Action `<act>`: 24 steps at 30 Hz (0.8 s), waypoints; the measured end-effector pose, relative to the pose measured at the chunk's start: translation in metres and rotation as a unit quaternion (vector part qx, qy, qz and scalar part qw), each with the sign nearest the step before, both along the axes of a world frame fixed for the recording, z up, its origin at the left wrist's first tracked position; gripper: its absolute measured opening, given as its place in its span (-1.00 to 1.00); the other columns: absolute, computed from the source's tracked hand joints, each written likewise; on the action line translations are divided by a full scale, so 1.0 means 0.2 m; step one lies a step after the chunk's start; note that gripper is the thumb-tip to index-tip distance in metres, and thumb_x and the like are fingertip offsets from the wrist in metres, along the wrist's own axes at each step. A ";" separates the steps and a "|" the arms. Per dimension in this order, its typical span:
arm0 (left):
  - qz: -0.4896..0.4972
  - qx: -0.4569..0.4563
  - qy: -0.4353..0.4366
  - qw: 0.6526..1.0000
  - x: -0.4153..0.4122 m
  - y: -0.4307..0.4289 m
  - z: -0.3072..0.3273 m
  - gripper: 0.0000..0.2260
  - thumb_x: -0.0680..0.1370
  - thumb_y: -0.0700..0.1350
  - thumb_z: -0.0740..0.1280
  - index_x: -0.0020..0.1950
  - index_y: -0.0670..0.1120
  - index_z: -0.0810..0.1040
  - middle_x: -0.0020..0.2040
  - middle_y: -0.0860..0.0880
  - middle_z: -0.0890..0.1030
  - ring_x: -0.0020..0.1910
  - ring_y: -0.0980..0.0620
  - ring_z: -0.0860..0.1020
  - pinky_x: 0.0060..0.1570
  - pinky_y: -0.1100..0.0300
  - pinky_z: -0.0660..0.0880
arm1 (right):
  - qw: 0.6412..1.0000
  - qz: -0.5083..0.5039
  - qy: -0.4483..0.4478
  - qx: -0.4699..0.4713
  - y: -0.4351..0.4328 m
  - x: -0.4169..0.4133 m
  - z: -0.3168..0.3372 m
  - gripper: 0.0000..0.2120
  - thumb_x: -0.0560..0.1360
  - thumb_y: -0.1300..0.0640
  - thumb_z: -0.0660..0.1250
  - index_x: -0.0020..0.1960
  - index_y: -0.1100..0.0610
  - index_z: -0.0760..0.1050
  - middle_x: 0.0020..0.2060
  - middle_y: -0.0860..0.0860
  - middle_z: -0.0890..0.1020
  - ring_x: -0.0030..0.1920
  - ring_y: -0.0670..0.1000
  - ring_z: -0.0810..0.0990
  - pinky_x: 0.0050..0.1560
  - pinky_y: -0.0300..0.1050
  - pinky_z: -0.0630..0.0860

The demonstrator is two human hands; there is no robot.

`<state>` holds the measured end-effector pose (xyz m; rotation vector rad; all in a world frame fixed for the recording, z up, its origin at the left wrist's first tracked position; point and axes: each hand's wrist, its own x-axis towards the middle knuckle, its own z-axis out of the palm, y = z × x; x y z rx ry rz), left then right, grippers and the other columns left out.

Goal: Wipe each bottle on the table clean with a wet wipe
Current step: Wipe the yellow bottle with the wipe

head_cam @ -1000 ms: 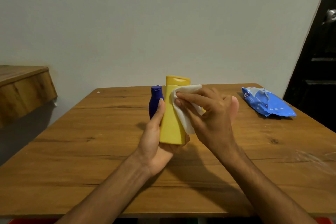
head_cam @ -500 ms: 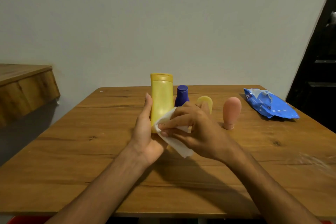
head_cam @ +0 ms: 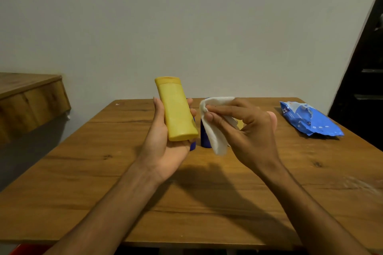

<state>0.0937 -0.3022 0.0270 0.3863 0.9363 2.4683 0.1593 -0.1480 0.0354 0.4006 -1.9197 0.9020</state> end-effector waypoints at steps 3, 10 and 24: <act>0.004 0.018 -0.025 1.000 0.01 0.00 0.02 -0.36 0.55 0.32 0.15 0.36 -0.17 0.51 0.14 -0.13 0.54 0.07 0.00 0.52 0.33 0.07 0.38 | 1.000 0.012 0.008 -0.012 -0.02 0.00 -0.01 -0.77 0.45 0.07 0.42 0.11 0.01 0.58 -0.02 -0.13 0.62 0.04 -0.11 0.60 -0.04 -0.16 0.57; 0.013 0.024 -0.070 0.997 0.05 0.00 0.05 -0.28 0.51 0.34 0.19 0.44 -0.19 0.41 0.43 -0.20 0.42 0.44 -0.13 0.36 0.46 -0.04 0.26 | 0.998 0.034 0.047 -0.029 -0.07 -0.01 -0.05 -0.77 0.45 0.09 0.44 0.08 0.12 0.64 0.00 -0.02 0.66 0.04 -0.01 0.61 -0.07 0.14 0.54; -0.023 0.004 -0.101 0.995 0.13 0.01 0.06 -0.41 0.51 0.24 0.28 0.29 -0.22 0.52 -0.11 -0.21 0.65 -0.18 -0.11 0.67 -0.24 0.04 0.65 | 0.993 0.007 0.102 0.062 -0.15 0.01 -0.10 -0.79 0.47 0.03 0.39 0.10 0.00 0.55 0.00 -0.06 0.63 0.02 -0.06 0.57 -0.13 0.13 0.51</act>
